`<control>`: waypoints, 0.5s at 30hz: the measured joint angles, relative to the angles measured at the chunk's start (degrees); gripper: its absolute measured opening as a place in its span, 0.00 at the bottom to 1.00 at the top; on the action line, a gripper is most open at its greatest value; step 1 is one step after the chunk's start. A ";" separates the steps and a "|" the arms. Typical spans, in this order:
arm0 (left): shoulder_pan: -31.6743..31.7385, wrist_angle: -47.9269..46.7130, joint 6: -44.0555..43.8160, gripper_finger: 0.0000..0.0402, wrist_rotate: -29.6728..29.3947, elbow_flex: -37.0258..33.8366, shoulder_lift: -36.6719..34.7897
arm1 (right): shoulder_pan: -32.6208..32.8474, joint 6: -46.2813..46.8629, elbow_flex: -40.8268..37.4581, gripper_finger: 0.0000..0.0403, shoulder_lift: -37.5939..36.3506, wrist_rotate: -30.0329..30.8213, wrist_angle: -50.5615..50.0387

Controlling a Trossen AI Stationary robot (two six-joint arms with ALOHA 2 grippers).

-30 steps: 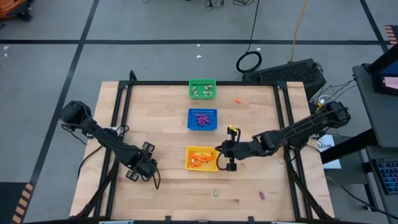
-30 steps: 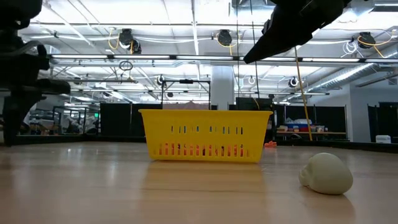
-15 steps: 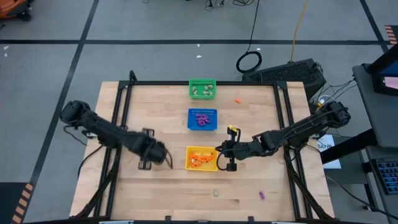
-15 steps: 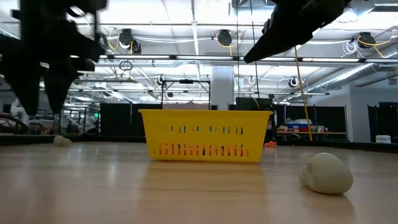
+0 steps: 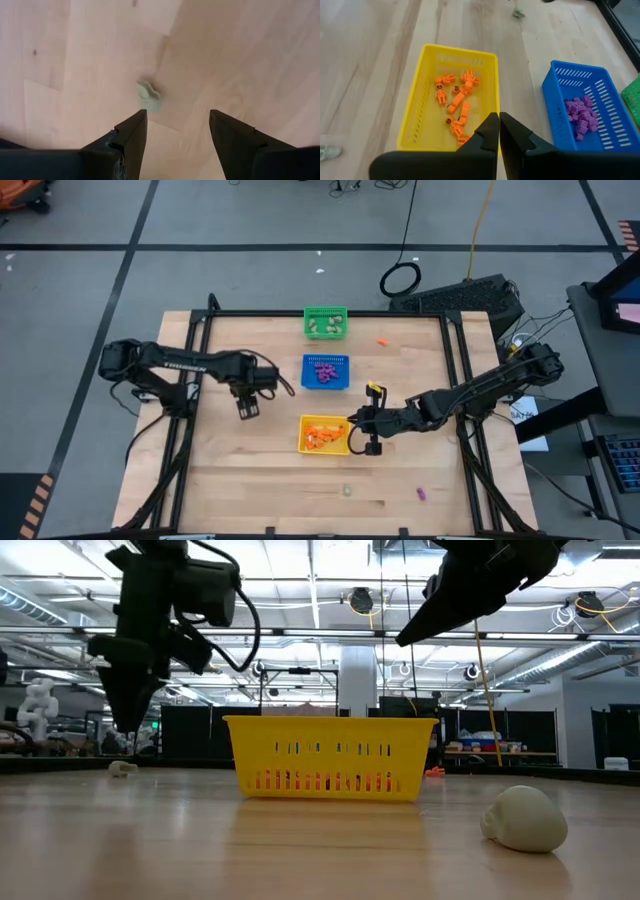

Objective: Sort Halloween decoration
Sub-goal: Put the white skull toy into the green bin

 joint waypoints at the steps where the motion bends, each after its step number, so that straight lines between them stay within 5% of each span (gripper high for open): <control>1: 0.99 0.40 0.07 0.52 0.06 0.00 0.00 | 0.00 0.01 0.00 0.00 -0.02 0.00 -0.15; 15: 4.43 3.16 -7.88 0.52 2.44 -4.23 6.16 | 0.42 -0.06 0.00 0.00 0.01 -0.24 -0.38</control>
